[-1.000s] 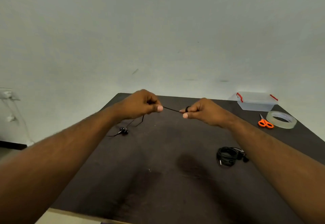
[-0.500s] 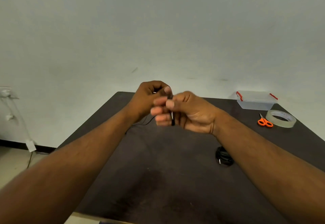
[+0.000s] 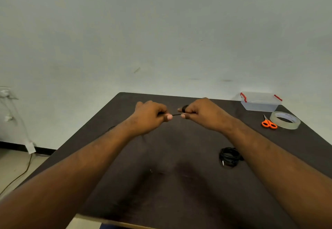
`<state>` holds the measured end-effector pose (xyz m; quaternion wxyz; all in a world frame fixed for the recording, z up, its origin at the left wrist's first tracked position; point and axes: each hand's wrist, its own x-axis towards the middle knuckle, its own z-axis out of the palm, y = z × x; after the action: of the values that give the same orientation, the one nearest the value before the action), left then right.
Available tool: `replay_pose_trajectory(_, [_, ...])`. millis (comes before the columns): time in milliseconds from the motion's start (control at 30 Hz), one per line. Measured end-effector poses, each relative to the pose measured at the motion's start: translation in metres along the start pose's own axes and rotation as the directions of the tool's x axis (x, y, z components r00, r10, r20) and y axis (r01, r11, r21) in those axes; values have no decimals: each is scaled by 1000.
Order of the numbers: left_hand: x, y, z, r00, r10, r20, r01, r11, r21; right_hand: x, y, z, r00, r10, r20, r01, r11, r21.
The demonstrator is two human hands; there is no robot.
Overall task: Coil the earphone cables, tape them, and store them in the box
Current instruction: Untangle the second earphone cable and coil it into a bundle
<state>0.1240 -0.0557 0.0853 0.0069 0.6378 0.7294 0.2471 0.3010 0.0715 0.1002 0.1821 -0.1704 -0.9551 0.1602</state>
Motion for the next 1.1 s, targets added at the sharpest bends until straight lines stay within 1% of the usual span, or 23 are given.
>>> replay_pose_trajectory(67, [-1, -4, -9, 1000, 7, -8, -7, 999, 37, -3, 9, 3, 991, 104, 82, -102, 994, -27])
replay_pose_trajectory(100, [-1, -5, -12, 999, 24, -38, -23, 999, 23, -6, 9, 6, 975, 165, 149, -172, 984, 35])
replay_pose_trajectory(133, [0, -6, -14, 996, 54, -76, -55, 998, -4, -9, 7, 11, 951, 216, 222, -253, 954, 158])
replay_pose_trajectory(200, [3, -4, -15, 985, 103, -139, -121, 985, -126, -14, -6, 20, 886, 261, 384, -420, 801, 426])
replay_pose_trajectory(267, [7, 0, -14, 981, 118, -156, -159, 946, -281, -19, -23, 26, 839, 164, 518, -486, 652, 582])
replay_pose_trajectory(300, [8, 2, -12, 980, 123, -156, -171, 924, -342, -21, -34, 24, 832, 86, 547, -489, 578, 653])
replay_pose_trajectory(333, [8, 4, -10, 981, 125, -148, -175, 896, -407, -21, -43, 22, 839, 16, 545, -480, 495, 724])
replay_pose_trajectory(400, [5, 9, -6, 986, 107, -125, -160, 798, -582, -19, -57, 12, 896, -66, 440, -398, 323, 859])
replay_pose_trajectory(433, [4, 11, -5, 990, 83, -110, -136, 729, -671, -16, -62, 8, 933, -78, 350, -326, 226, 918])
replay_pose_trajectory(500, [3, 14, 0, 995, 25, -95, -89, 634, -768, -10, -66, 0, 987, -62, 148, -145, 53, 988])
replay_pose_trajectory(567, [3, 15, 6, 997, 12, -73, -66, 592, -803, -4, -67, -5, 1000, 1, -11, 11, -62, 998])
replay_pose_trajectory(633, [1, 14, 13, 1000, 31, 1, -17, 582, -813, 3, -66, -8, 989, 87, -122, 132, -121, 984])
replay_pose_trajectory(667, [0, 14, 16, 999, 39, 33, 3, 594, -804, 5, -64, -10, 976, 130, -172, 188, -117, 975])
replay_pose_trajectory(700, [-1, 15, 18, 998, 39, 51, 17, 610, -792, 7, -60, -11, 961, 173, -218, 234, -76, 969])
replay_pose_trajectory(733, [-2, 14, 19, 998, 31, 61, 28, 629, -777, 9, -55, -12, 945, 201, -259, 262, 12, 965])
replay_pose_trajectory(767, [-3, 14, 18, 998, 15, 65, 40, 647, -762, 9, -47, -11, 932, 210, -294, 256, 191, 948])
replay_pose_trajectory(800, [-2, 13, 17, 998, -8, 67, 55, 678, -733, 8, -42, -11, 932, 183, -312, 211, 425, 880])
replay_pose_trajectory(833, [-1, 11, 15, 998, -22, 61, 58, 718, -693, 6, -34, -8, 946, 141, -291, 137, 640, 756])
replay_pose_trajectory(867, [0, 9, 12, 999, -17, 51, 45, 770, -636, 4, -29, -5, 965, 102, -240, 74, 775, 627])
replay_pose_trajectory(900, [2, 6, 9, 999, 4, 44, 22, 827, -562, 2, -23, -1, 981, 73, -179, 33, 851, 524])
replay_pose_trajectory(967, [5, 3, 2, 997, 37, 65, -10, 923, -385, -3, -15, 4, 997, 39, -59, -13, 924, 381])
replay_pose_trajectory(1033, [6, 1, -7, 995, 51, 91, -26, 965, -262, -3, -9, 6, 998, 54, 23, -59, 959, 278])
replay_pose_trajectory(1100, [9, 2, -15, 989, 106, 100, -89, 982, -165, -2, -8, 8, 992, 79, 97, -98, 973, 208])
